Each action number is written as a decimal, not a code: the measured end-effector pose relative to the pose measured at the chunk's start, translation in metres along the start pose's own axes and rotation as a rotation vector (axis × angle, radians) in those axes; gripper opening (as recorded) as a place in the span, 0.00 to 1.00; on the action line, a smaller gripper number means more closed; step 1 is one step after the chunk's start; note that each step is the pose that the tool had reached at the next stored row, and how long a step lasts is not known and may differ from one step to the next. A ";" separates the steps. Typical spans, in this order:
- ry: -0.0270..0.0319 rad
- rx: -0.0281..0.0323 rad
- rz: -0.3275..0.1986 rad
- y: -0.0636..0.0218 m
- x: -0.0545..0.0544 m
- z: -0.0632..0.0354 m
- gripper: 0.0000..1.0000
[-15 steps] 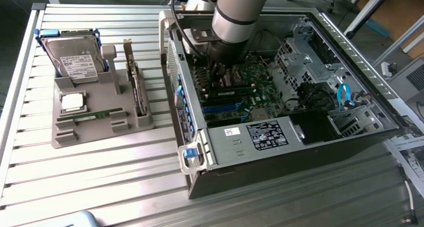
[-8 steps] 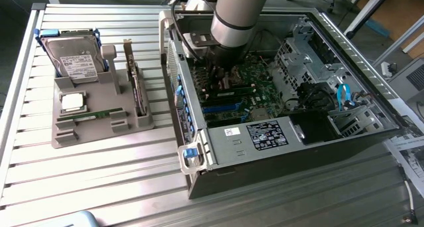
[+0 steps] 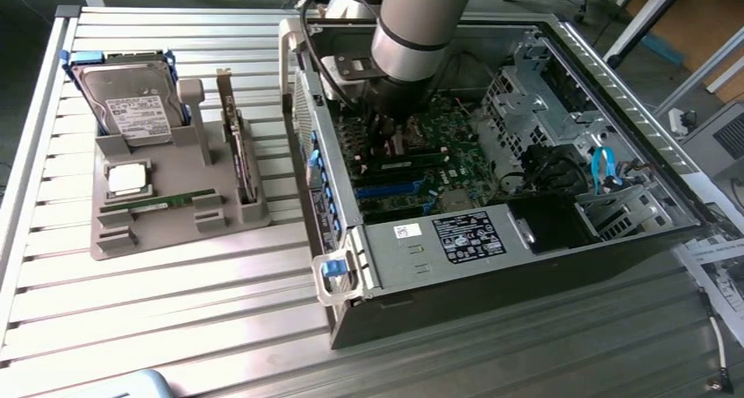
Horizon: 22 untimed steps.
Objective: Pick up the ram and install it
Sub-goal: 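Press down the ram until it locks into place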
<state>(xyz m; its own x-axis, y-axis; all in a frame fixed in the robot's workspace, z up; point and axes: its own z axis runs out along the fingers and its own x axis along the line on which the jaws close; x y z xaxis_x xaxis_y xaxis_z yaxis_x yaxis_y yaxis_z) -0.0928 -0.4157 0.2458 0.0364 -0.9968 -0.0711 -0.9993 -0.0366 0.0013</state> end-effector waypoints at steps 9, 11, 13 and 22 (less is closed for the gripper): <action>-0.0001 0.0000 0.000 -0.0183 0.000 -0.0164 0.11; -0.0001 -0.0001 0.000 -0.0229 0.000 -0.0187 0.11; -0.0001 0.0000 0.000 -0.0257 -0.001 -0.0228 0.11; -0.0023 -0.0043 0.000 -0.0532 0.000 -0.0317 0.11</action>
<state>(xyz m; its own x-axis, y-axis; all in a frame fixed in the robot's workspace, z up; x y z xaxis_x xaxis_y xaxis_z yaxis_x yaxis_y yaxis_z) -0.0394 -0.4158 0.2773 0.0359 -0.9967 -0.0733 -0.9993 -0.0364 0.0057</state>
